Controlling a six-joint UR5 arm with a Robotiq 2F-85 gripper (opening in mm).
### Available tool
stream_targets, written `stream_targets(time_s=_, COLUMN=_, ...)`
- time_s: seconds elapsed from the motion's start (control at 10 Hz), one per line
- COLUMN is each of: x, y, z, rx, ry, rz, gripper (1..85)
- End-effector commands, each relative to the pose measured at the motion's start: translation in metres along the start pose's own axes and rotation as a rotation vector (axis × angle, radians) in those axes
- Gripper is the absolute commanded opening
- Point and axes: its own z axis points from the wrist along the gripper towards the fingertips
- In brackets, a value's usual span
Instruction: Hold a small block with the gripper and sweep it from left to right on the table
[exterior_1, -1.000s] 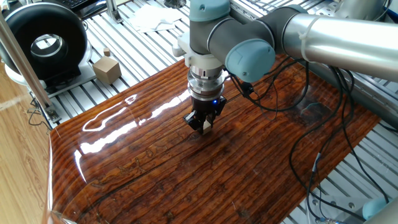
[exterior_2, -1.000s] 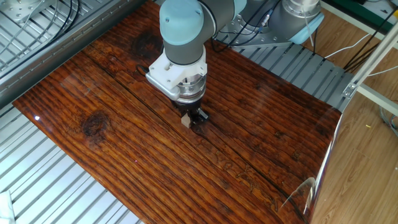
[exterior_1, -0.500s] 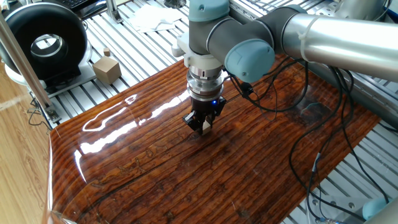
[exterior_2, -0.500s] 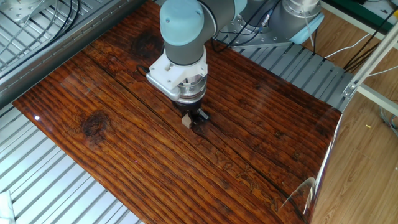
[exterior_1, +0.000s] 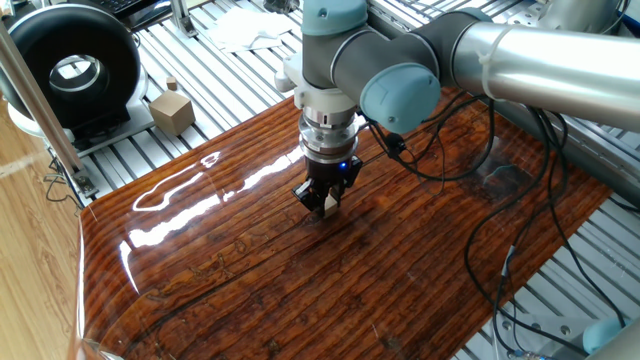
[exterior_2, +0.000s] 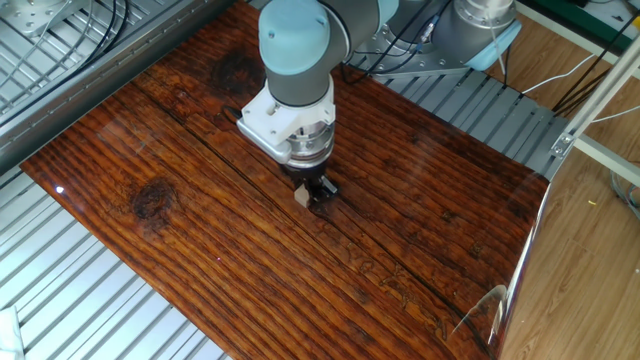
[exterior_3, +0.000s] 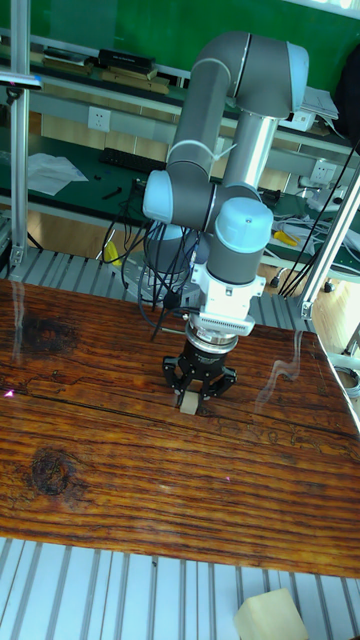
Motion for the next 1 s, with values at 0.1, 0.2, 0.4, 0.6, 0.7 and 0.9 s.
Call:
stream_targets(time_s=0.1, x=0.0008, y=0.0070, z=-0.0013, rx=-0.019, ry=0.005, rz=0.016, gripper=1.0)
stream_targets(time_s=0.2, x=0.0009, y=0.0076, z=-0.0010, rx=-0.020, ry=0.006, rz=0.016, gripper=1.0)
stream_targets(time_s=0.4, x=0.0010, y=0.0092, z=-0.0009, rx=-0.023, ry=0.006, rz=0.017, gripper=1.0)
stream_targets(time_s=0.6, x=0.0012, y=0.0113, z=0.0000, rx=-0.028, ry=0.006, rz=0.019, gripper=1.0)
stream_targets(time_s=0.7, x=0.0012, y=0.0125, z=-0.0001, rx=-0.029, ry=0.006, rz=0.020, gripper=1.0)
stream_targets(time_s=0.9, x=0.0013, y=0.0148, z=-0.0006, rx=-0.031, ry=0.007, rz=0.023, gripper=1.0)
